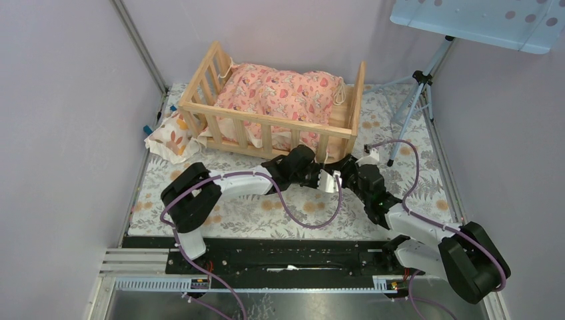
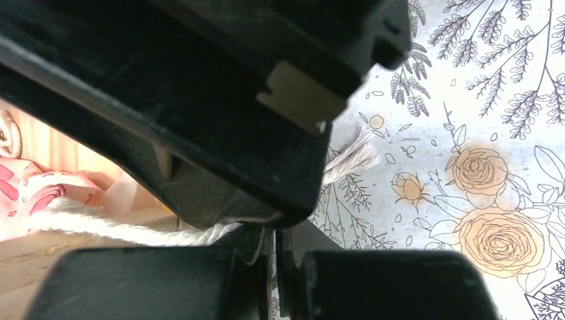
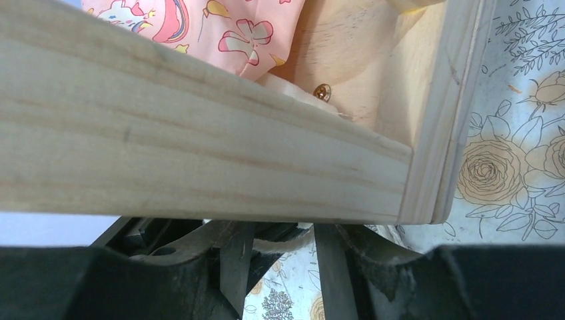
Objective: Set up the pet bed
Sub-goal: Tie the ropes to the bed frame.
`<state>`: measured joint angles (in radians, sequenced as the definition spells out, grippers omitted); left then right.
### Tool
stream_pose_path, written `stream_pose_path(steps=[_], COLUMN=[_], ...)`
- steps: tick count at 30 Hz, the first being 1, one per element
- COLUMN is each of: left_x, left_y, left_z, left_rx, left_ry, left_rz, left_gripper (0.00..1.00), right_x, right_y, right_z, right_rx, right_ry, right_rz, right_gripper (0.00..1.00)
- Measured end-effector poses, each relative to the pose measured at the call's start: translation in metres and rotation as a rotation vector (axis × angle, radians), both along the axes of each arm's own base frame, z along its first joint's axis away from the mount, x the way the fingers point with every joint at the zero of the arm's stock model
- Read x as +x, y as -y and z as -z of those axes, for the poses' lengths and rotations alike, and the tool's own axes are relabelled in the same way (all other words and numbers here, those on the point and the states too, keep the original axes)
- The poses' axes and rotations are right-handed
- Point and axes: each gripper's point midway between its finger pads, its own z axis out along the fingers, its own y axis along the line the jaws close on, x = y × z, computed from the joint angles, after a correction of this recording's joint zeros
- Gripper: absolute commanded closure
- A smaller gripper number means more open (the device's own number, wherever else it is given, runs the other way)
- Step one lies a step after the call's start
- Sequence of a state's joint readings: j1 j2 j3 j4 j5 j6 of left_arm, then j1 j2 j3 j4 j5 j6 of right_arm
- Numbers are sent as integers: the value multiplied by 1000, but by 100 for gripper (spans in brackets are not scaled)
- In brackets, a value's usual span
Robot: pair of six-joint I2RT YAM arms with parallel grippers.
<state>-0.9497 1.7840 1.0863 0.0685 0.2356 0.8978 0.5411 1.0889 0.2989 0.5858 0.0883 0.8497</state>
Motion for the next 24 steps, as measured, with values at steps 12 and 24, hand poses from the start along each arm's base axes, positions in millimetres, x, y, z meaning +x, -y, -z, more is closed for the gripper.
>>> stream_pose_path(steps=[12, 24], left_x=[3, 4], left_y=[-1, 0], left_z=[0, -3], left_rx=[-1, -14], left_ry=[1, 6], left_rz=[-6, -8], left_gripper=[100, 100], right_x=[10, 11], right_y=[-5, -2], right_z=[0, 11], right_rx=[4, -15], right_ry=[-20, -53], right_rz=[9, 30], right_gripper=[54, 60])
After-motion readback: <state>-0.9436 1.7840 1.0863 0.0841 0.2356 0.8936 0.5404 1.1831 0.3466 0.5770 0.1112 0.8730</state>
